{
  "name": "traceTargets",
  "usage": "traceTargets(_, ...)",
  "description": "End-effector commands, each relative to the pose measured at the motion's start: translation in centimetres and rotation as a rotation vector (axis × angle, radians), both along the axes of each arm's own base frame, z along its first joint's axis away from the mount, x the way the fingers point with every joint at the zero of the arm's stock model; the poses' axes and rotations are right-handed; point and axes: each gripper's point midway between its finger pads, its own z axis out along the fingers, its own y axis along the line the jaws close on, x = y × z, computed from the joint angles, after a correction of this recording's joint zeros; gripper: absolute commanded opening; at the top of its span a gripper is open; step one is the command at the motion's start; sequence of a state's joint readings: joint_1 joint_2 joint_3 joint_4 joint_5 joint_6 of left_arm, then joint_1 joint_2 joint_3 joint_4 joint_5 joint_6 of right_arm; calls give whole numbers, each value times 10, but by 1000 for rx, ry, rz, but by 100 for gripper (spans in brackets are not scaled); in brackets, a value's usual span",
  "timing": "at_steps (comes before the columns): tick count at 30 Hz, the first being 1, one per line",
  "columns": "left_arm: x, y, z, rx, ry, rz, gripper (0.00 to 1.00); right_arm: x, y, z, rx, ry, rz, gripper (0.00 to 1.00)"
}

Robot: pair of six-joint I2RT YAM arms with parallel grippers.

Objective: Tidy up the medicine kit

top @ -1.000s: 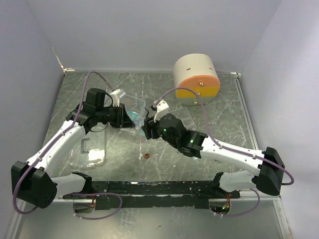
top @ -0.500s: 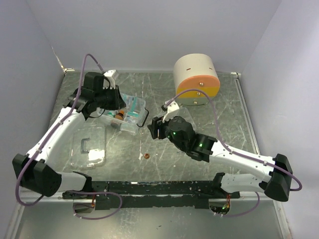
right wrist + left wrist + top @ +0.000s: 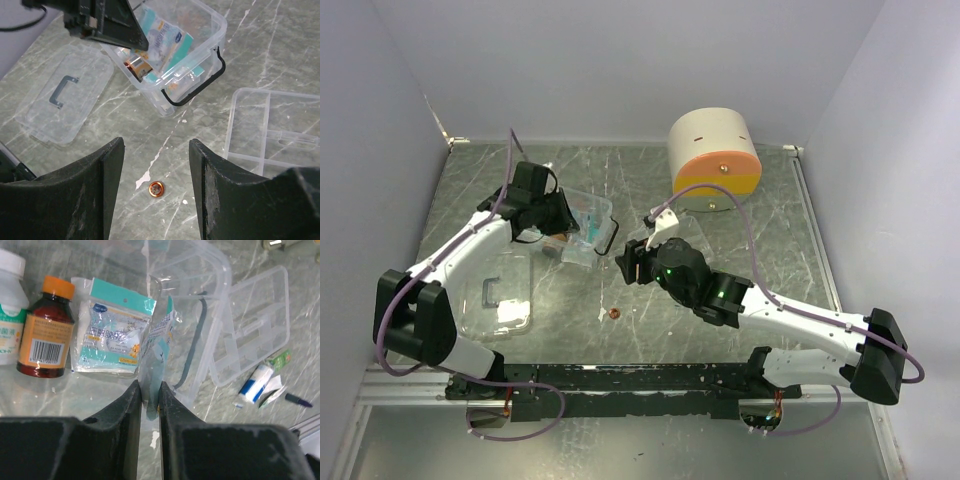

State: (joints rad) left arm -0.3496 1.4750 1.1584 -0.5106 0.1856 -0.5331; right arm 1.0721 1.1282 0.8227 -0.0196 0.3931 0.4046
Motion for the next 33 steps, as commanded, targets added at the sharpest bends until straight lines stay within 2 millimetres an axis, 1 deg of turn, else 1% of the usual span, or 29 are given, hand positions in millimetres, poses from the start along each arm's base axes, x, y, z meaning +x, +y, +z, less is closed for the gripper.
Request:
traceTargets(1, 18, -2, 9, -128, -56, 190, 22, 1, 5, 6, 56, 5, 3, 54)
traceTargets(5, 19, -7, 12, -191, -78, 260, 24, 0, 6, 2, 61, 10, 10, 55)
traceTargets(8, 23, -9, 7, -204, -79, 302, 25, -1, 9, 2, 67, 13, 19, 54)
traceTargets(14, 23, -14, -16, -146, -31, 324, 28, -3, 9, -2, 79, 25, 22, 54)
traceTargets(17, 22, -11, -20, -96, -24, 334, 28, -4, 8, -4, 78, 26, 22, 54)
traceTargets(21, 19, -5, -20, -53, -20, 341, 30, -4, 7, -4, 80, 24, 23, 54)
traceTargets(26, 13, 1, -20, -6, 7, 342, 37, -4, 9, -4, 86, 22, 27, 54)
traceTargets(30, 8, 8, -17, 20, 10, 356, 51, -4, 11, -5, 87, 25, 32, 54)
traceTargets(33, 3, 17, -11, 50, -3, 371, 55, -4, 10, -6, 88, 26, 32, 55)
